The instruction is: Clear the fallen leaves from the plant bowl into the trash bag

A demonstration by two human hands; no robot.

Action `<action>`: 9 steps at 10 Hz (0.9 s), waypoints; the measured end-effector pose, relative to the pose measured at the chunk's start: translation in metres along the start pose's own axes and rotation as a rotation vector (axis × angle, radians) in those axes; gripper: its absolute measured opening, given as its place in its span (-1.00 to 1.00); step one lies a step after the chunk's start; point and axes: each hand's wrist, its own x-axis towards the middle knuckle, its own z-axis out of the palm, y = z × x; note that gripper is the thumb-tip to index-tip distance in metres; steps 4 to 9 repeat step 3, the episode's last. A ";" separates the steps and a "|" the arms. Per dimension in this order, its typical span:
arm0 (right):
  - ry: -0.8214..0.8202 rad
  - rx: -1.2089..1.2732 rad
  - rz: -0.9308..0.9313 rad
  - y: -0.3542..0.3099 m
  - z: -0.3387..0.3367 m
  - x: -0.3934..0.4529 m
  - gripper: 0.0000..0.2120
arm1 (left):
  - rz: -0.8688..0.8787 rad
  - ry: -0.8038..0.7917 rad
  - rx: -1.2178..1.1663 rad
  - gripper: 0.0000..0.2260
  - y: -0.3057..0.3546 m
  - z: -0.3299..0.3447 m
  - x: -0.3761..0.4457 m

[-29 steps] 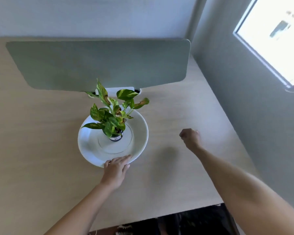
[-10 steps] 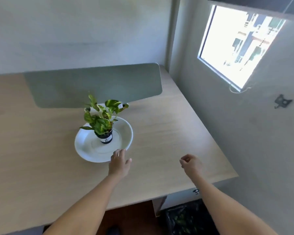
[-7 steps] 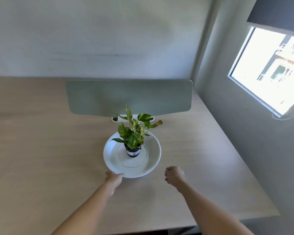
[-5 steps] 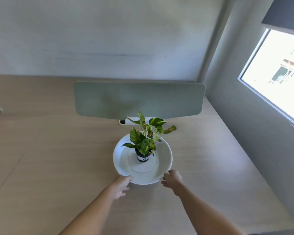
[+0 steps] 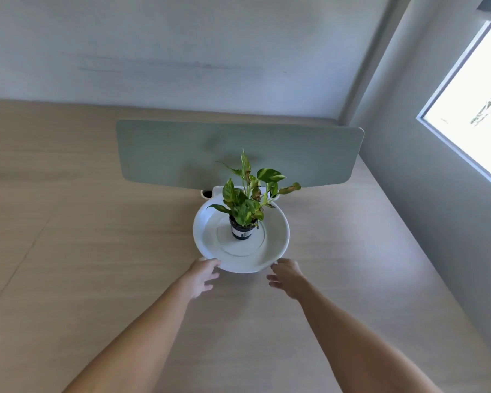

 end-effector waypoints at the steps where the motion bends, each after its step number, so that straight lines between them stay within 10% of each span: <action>1: -0.062 -0.036 0.001 -0.005 -0.004 -0.007 -0.67 | 0.008 0.011 -0.005 -0.56 0.004 0.001 -0.007; 3: -0.304 0.023 -0.076 -0.030 -0.035 -0.053 -0.63 | 0.119 0.079 0.021 -0.57 -0.024 0.010 -0.040; 9: -0.304 0.023 -0.076 -0.030 -0.035 -0.053 -0.63 | 0.119 0.079 0.021 -0.57 -0.024 0.010 -0.040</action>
